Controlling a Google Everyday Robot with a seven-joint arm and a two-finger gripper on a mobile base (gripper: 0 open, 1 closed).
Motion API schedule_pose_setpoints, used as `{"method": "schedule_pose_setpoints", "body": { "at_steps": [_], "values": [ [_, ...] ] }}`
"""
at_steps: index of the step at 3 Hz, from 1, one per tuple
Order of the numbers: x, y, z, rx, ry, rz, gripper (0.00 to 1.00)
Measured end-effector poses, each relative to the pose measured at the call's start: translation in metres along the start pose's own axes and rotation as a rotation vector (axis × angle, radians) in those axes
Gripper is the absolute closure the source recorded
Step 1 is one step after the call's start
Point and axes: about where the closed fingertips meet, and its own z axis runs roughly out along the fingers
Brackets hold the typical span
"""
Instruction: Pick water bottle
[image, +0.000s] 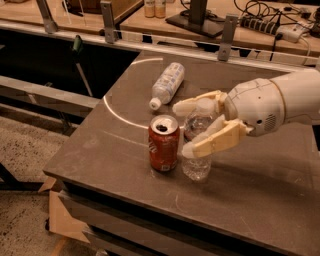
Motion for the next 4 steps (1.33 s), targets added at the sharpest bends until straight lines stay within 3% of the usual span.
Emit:
{"method": "schedule_pose_setpoints", "body": {
  "at_steps": [1, 2, 3, 4],
  "values": [
    [0.007, -0.001, 0.003, 0.001, -0.013, 0.017, 0.64],
    [0.002, -0.002, -0.004, 0.020, -0.020, 0.013, 0.96],
    [-0.017, -0.009, -0.063, 0.192, -0.077, -0.025, 1.00],
    [-0.038, -0.013, -0.115, 0.330, -0.128, -0.056, 1.00]
  ]
}}
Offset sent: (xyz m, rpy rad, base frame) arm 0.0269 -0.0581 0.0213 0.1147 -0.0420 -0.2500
